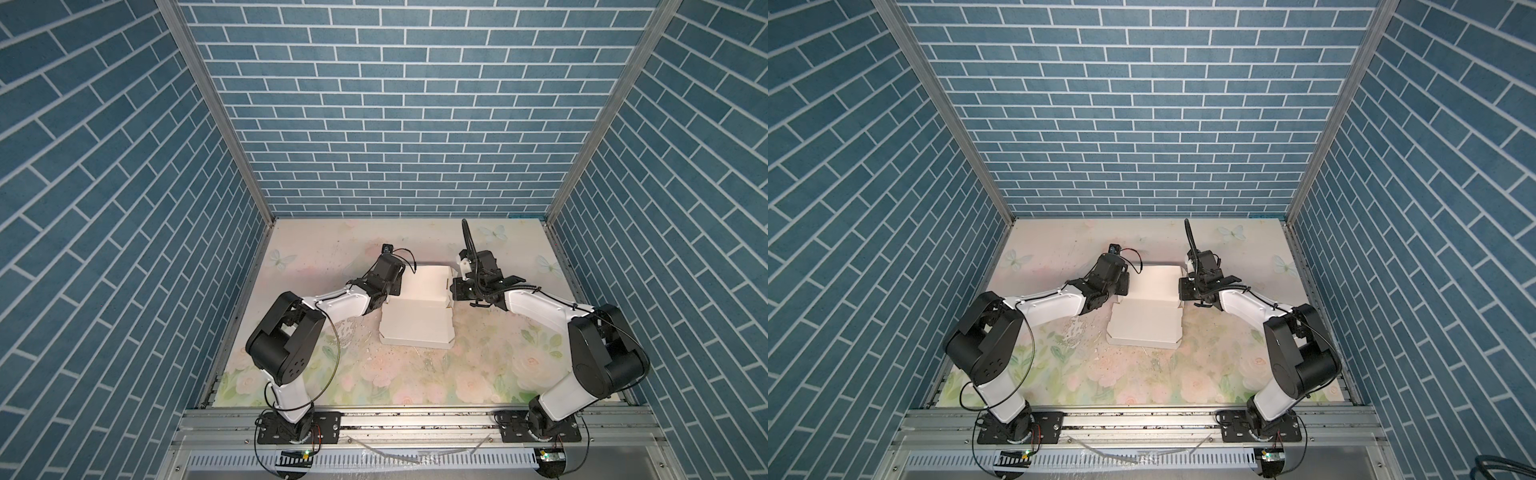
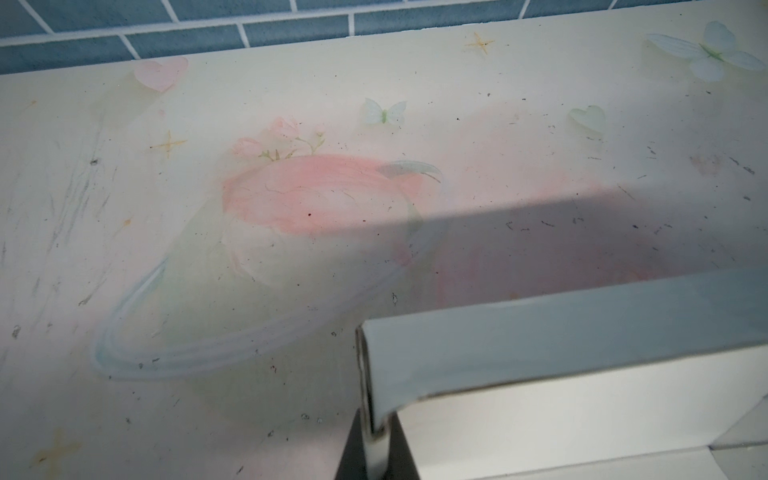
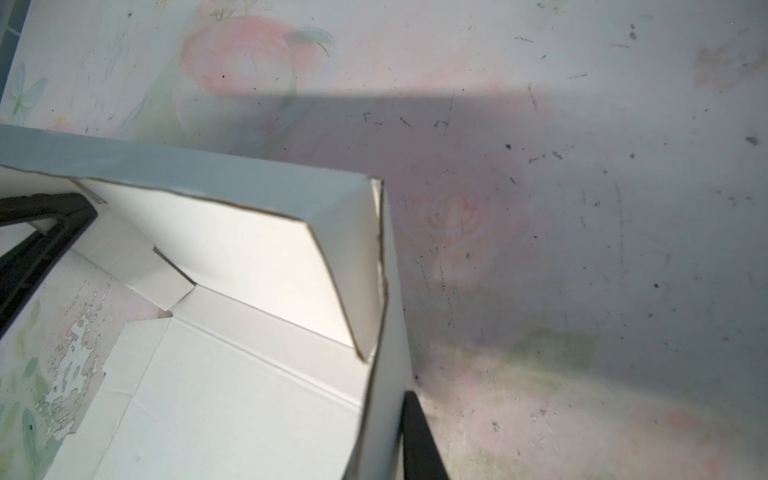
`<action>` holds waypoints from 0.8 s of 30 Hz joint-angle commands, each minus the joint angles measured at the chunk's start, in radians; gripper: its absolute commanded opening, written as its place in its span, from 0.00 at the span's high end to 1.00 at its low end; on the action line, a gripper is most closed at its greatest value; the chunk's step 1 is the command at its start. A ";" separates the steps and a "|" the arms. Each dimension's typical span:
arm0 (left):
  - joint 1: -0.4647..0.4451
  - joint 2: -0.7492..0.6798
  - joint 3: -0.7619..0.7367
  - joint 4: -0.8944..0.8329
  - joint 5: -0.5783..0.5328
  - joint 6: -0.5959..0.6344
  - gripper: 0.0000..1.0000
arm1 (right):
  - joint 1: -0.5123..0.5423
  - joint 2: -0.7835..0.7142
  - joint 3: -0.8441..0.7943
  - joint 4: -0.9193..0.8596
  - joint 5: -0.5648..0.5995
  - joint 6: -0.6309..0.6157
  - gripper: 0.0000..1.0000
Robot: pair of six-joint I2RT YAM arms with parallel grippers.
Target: Fold the paper box
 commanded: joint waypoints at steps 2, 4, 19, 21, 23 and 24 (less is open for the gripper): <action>-0.029 0.038 -0.043 -0.040 0.048 -0.007 1.00 | 0.038 -0.002 0.075 -0.009 -0.018 -0.027 0.91; -0.031 0.038 -0.043 -0.037 0.047 -0.007 1.00 | 0.049 0.007 0.085 -0.014 -0.011 -0.027 0.92; -0.061 -0.031 -0.189 0.143 -0.041 -0.031 1.00 | 0.177 -0.044 -0.083 0.052 0.183 -0.017 0.94; -0.068 -0.048 -0.226 0.184 -0.061 -0.029 1.00 | 0.183 -0.069 -0.131 0.089 0.190 -0.005 0.94; -0.073 -0.061 -0.260 0.221 -0.080 -0.029 1.00 | 0.194 -0.090 -0.165 0.111 0.200 0.001 0.94; -0.076 -0.068 -0.279 0.241 -0.087 -0.030 1.00 | 0.199 -0.099 -0.178 0.116 0.205 0.004 0.94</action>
